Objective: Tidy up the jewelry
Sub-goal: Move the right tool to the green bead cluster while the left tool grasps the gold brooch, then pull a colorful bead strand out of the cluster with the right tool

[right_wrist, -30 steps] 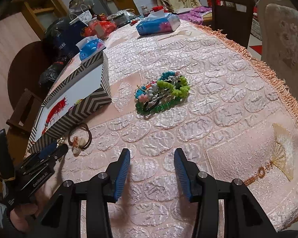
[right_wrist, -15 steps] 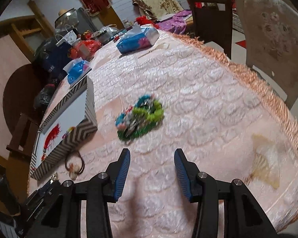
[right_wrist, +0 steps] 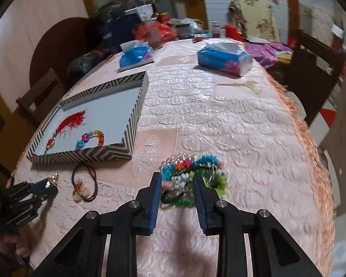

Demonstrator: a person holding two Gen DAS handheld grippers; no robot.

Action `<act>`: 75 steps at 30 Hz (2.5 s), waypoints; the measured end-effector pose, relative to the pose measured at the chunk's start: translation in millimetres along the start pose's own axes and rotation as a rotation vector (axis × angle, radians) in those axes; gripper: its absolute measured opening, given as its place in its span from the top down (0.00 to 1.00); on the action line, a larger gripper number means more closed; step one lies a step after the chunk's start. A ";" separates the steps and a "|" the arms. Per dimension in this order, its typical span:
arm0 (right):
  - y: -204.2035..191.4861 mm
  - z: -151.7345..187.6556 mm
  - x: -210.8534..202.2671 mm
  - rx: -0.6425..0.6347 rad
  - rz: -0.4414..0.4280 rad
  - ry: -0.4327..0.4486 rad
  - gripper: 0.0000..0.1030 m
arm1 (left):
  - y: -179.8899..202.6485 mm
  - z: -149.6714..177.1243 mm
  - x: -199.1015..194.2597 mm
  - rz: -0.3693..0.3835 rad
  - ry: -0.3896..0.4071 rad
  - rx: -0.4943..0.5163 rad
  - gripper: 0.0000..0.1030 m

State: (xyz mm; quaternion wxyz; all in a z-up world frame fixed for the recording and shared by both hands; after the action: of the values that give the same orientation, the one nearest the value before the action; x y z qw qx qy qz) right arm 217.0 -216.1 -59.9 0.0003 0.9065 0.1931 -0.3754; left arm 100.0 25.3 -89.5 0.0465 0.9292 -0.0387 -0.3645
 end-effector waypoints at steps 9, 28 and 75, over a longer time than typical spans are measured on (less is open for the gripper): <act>10.6 9.3 19.5 0.010 0.009 -0.070 0.74 | 0.3 -0.1 0.2 -0.005 0.000 0.001 0.74; -7.1 -2.5 -79.7 0.195 -0.042 0.251 0.95 | 0.6 -0.3 0.2 -0.005 0.000 0.001 0.74; -55.1 29.2 -80.1 0.058 0.042 0.220 0.95 | 16.0 -7.0 -66.8 -0.075 0.025 -0.045 0.74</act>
State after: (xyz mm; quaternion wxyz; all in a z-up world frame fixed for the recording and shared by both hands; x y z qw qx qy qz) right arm 126.3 -197.4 -18.4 -0.0392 0.9457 0.1617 -0.2791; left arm 55.3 16.9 -37.5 0.0542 0.9333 0.0047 -0.3550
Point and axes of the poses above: each gripper's, at about its wrist camera, not at the fingertips, and x roughly the way its jaws point, y to its right, z to its underside, the point moved 6 cm from there along x, roughly the way its jaws point, and after that the axes turned 8 degrees about y, right-handed, at the moved point
